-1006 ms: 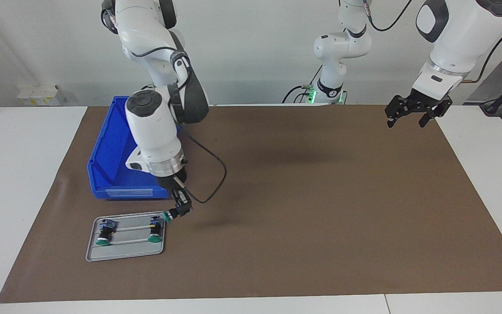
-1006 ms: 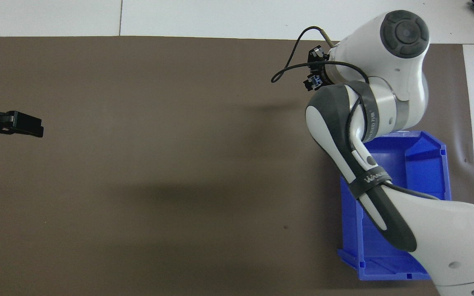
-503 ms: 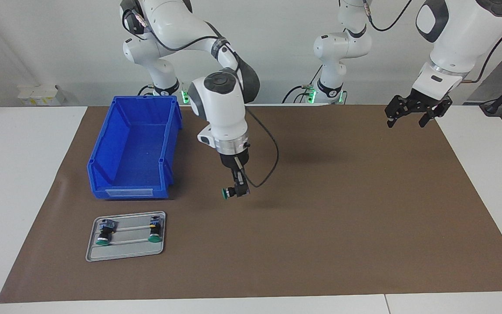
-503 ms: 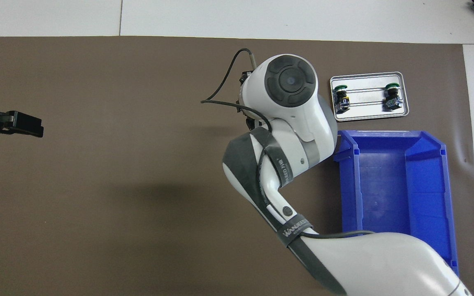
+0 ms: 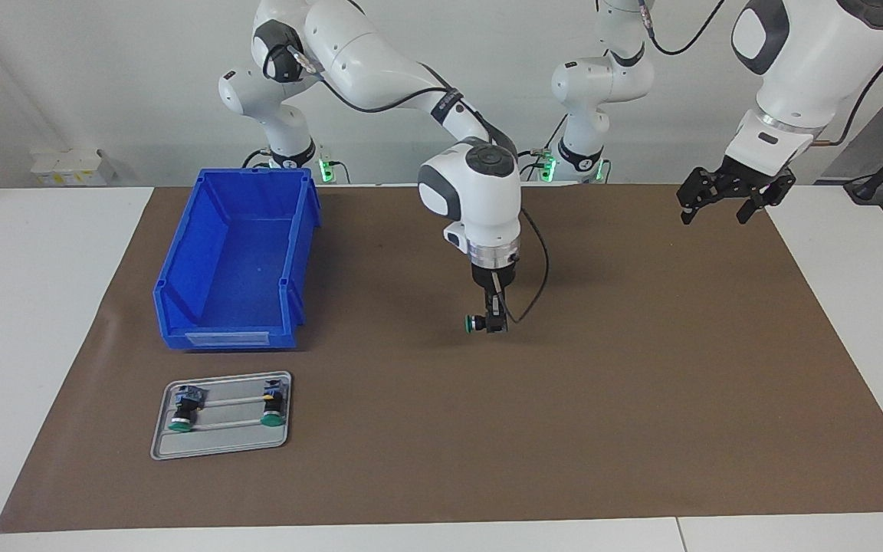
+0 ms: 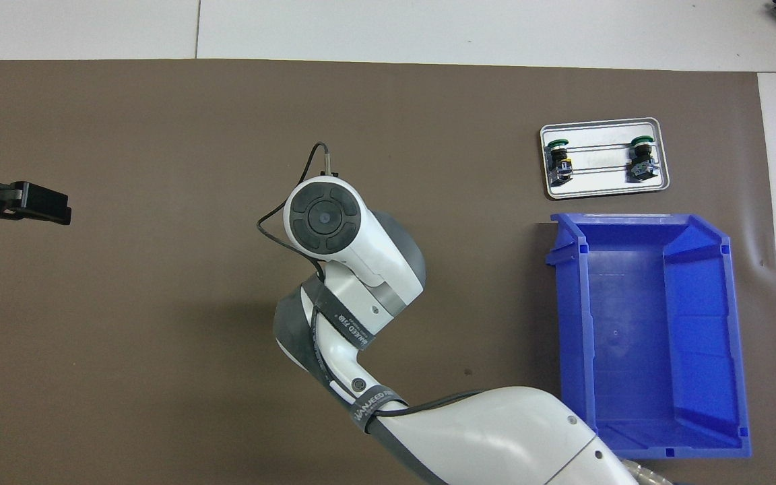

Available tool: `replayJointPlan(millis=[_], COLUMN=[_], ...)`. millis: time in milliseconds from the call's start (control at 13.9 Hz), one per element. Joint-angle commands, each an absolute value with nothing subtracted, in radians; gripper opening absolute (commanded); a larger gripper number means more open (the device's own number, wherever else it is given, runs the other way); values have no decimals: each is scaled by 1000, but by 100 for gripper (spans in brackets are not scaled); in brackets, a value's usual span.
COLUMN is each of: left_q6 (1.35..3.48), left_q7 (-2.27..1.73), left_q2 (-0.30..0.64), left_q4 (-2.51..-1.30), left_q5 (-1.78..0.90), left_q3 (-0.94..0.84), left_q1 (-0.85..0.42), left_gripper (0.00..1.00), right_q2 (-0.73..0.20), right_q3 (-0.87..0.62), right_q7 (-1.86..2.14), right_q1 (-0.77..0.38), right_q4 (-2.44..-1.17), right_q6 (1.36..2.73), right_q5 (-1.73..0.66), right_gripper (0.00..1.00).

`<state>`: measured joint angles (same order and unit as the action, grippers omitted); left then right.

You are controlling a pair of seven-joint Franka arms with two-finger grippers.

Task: Place and press button with both arms
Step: 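Carry the green button to mid-table and set it down with the right gripper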

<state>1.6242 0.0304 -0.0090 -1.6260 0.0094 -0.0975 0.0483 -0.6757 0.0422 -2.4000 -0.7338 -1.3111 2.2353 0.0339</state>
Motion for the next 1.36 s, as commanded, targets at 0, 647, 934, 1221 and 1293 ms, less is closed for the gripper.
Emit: replayJointPlan(millis=[0,647,934,1221,1293], left_q6=[1626,1646,1698,1749,1765], left_q7=[43,52,173,400,455], left_q2=[-29,-29,-28,-29,-31], left_q4=[-1647,-1651,-1657,-1672,-1687], left_q5=[-5,-5,-9,-87,-95], left_q3=[-100,-109,-115,-114,-114], left_q1=[55,43,43,49,51], left_gripper=[100,100,100,100,100], right_q2=[-713,-681,-664,-649,-625], right_q3=[38,38,38,41,41], right_q7=[-2459,-2461,-2436,-2346,-2309], right_q1=[-768,-798,-813,-805,-790], right_q4=[-1273,-1365,-1405,-1405,-1411], right_q6=[2298,2292,2295,2281,2275], right_q5=[52,60,95,123,123], right_gripper=[0,0,98,99,99])
